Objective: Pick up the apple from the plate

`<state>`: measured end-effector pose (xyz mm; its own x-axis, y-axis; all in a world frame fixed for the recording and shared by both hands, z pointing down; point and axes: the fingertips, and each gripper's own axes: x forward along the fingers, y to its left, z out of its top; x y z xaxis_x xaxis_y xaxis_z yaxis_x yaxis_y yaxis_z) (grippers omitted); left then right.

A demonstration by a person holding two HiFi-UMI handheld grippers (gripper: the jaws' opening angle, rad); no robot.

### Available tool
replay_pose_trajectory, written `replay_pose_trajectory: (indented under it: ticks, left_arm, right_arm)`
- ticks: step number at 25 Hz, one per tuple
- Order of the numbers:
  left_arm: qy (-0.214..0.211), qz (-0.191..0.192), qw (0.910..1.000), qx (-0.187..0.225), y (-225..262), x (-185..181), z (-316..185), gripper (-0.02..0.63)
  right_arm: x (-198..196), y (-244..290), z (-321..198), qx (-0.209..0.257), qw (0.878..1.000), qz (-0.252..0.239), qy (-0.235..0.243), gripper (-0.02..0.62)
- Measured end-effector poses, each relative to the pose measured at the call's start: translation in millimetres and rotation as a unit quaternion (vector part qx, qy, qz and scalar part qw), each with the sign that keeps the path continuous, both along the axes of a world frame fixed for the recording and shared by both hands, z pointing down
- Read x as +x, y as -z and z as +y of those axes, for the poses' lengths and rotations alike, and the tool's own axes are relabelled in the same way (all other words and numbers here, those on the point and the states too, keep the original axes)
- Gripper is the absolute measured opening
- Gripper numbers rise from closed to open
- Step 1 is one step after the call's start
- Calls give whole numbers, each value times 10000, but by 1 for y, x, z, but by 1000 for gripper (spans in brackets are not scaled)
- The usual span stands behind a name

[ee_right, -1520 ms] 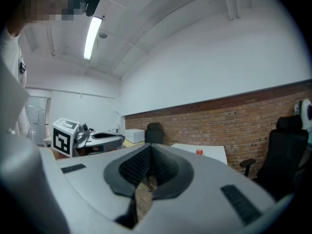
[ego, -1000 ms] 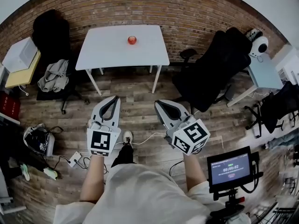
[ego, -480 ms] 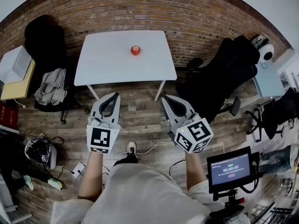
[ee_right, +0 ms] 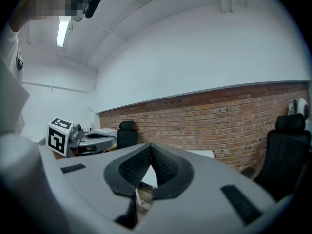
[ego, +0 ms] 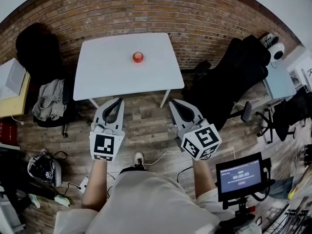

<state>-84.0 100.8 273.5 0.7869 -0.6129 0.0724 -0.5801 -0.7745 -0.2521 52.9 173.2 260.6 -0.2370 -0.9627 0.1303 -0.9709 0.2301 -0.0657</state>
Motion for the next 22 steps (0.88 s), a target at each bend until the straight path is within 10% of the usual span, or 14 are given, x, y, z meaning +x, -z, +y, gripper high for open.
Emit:
replay_pose_trajectory:
  ticks: [22]
  left_arm:
    - [-170,13,9995,-277,-23,10,-68,6]
  right_arm:
    - [-6,-22,-82,-243,9984,488,118,3]
